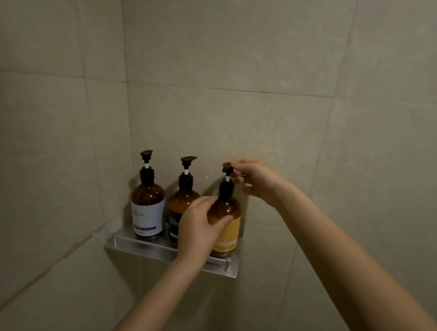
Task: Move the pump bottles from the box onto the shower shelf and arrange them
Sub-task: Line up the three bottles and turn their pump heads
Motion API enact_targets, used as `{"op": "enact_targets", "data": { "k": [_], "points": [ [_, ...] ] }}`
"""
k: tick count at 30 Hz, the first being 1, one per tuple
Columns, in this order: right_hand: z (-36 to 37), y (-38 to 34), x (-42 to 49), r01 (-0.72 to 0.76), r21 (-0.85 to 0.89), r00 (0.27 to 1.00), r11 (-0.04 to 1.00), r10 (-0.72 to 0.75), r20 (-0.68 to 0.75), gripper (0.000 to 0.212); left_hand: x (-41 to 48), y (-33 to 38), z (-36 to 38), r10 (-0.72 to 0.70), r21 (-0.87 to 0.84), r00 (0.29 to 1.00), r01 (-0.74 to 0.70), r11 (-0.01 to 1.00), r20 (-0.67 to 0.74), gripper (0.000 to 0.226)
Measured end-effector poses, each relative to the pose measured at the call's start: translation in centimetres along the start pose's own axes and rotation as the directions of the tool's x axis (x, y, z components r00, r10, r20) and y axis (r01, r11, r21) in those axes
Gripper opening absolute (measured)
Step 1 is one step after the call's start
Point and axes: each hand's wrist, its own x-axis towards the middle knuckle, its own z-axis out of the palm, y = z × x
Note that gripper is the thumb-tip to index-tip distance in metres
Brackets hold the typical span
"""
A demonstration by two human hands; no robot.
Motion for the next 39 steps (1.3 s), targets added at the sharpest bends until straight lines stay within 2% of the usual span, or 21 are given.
{"op": "enact_targets", "data": {
  "k": [15,18,21,23,26,28,31,34,39],
  "points": [
    [0.2,0.3,0.1,-0.027,0.033,0.999,0.999,0.029,-0.035,0.030,0.0,-0.2,0.0,-0.016,-0.014,1.000,0.017,1.000,0.019,0.053],
    [0.5,-0.2,-0.3,-0.014,-0.029,0.993,0.999,0.011,-0.118,0.034,-0.1,-0.2,-0.2,-0.001,-0.019,0.999,0.002,1.000,0.041,0.054],
    [0.6,-1.9,-0.4,0.101,-0.048,0.957,0.994,-0.111,-0.269,0.029,-0.2,-0.8,-0.9,0.029,-0.039,1.000,-0.029,0.999,0.009,0.052],
    [0.8,-3.4,-0.4,0.193,-0.131,0.920,0.972,-0.226,-0.321,0.024,0.0,-1.4,-1.8,0.025,-0.015,0.996,-0.026,1.000,-0.086,0.047],
    [2.6,-5.6,-0.2,0.249,-0.373,0.896,0.894,-0.359,-0.262,0.022,0.7,-2.6,-3.6,-0.021,0.012,0.973,0.024,1.000,-0.228,0.041],
    [4.6,-6.5,0.2,0.212,-0.544,0.906,0.812,-0.371,-0.201,0.024,1.2,-3.7,-4.5,-0.054,0.047,0.967,0.068,0.997,-0.247,0.041],
    [7.4,-6.8,1.0,0.141,-0.738,0.905,0.660,-0.388,-0.175,0.033,1.7,-4.6,-5.0,-0.088,0.130,0.979,0.113,0.985,-0.184,0.046],
    [8.9,-6.5,1.8,0.121,-0.787,0.893,0.605,-0.413,-0.180,0.033,1.8,-4.6,-4.8,-0.066,0.141,0.990,0.084,0.986,-0.129,0.036],
    [9.5,-5.5,2.4,0.105,-0.779,0.909,0.618,-0.377,-0.177,0.029,1.8,-5.1,-4.6,-0.068,0.073,0.990,0.077,0.994,-0.120,0.030]
  ]
}}
